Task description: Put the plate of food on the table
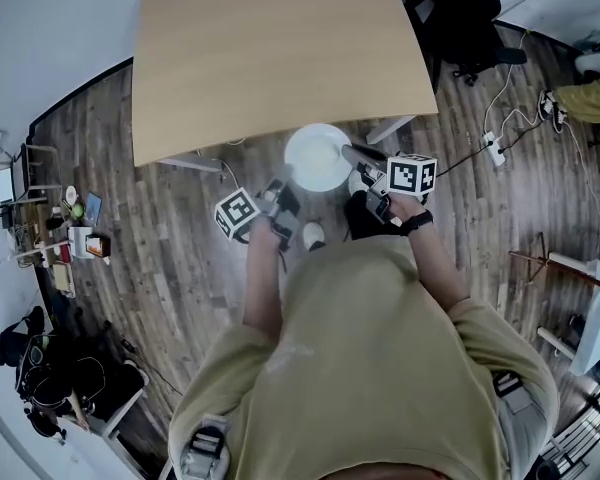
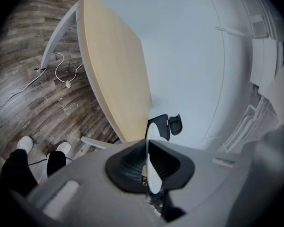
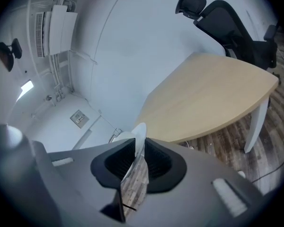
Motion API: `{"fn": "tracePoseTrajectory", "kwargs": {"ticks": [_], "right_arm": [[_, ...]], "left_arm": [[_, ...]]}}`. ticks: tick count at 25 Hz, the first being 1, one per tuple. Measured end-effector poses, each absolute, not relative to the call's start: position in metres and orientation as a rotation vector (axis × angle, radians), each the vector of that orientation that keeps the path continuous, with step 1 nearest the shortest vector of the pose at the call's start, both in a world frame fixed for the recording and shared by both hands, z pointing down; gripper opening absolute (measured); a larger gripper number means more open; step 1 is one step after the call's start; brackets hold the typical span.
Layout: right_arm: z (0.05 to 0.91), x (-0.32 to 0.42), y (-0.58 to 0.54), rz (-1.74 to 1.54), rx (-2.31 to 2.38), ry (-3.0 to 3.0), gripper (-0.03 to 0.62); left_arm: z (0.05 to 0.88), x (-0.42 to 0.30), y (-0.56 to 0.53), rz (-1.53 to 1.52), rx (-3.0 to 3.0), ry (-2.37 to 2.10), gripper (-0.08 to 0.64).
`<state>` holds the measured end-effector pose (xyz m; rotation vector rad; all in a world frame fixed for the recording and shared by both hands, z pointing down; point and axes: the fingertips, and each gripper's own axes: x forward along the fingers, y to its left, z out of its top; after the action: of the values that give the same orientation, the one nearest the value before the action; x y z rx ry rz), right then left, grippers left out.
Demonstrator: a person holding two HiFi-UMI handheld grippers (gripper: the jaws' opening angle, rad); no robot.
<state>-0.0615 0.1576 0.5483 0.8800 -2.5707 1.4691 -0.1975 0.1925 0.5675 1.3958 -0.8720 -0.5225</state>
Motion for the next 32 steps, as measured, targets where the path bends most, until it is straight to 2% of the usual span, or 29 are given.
{"fn": "tracePoseTrajectory", "kwargs": {"ticks": [11, 18, 32], "right_arm": [[0.549, -0.019, -0.001, 1.423, 0.777, -2.668, 0.069], [0.569, 0.009, -0.065, 1.473, 0.696, -2.615, 0.069], [0.595, -0.011, -0.213, 1.512, 0.828, -2.498, 0.041]], "left_arm": [[0.574, -0.151, 0.043, -0.506, 1.367, -0.999, 0.018], [0.58, -0.121, -0.013, -0.492, 1.354, -1.082, 0.018], [0.604, -0.144, -0.177, -0.249, 1.5, -1.136, 0.029]]}}
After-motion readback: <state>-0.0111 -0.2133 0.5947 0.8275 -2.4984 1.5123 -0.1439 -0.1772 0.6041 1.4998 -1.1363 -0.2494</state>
